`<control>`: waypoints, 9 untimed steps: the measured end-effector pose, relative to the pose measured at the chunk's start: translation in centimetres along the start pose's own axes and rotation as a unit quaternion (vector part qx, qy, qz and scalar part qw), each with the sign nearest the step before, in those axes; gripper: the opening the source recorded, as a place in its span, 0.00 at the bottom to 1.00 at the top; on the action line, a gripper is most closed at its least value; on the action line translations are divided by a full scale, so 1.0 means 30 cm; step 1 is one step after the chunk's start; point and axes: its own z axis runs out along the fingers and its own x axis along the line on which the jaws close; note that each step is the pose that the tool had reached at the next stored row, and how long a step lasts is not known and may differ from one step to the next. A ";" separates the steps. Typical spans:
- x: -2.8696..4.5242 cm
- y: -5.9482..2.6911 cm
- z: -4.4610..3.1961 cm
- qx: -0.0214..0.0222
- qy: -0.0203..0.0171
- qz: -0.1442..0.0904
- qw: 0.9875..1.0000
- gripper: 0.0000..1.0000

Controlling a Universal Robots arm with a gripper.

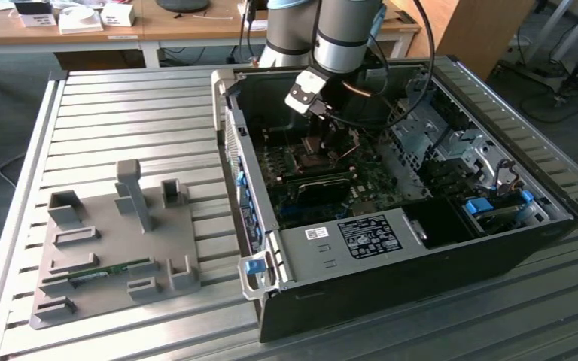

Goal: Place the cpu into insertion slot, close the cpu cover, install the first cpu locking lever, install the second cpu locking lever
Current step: 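Place the cpu into insertion slot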

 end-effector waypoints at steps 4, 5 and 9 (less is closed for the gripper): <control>0.001 0.000 0.001 0.000 0.000 0.000 1.000 0.54; 0.001 0.000 0.001 0.000 0.000 0.000 1.000 0.54; 0.001 0.000 0.001 0.000 0.000 0.001 1.000 0.54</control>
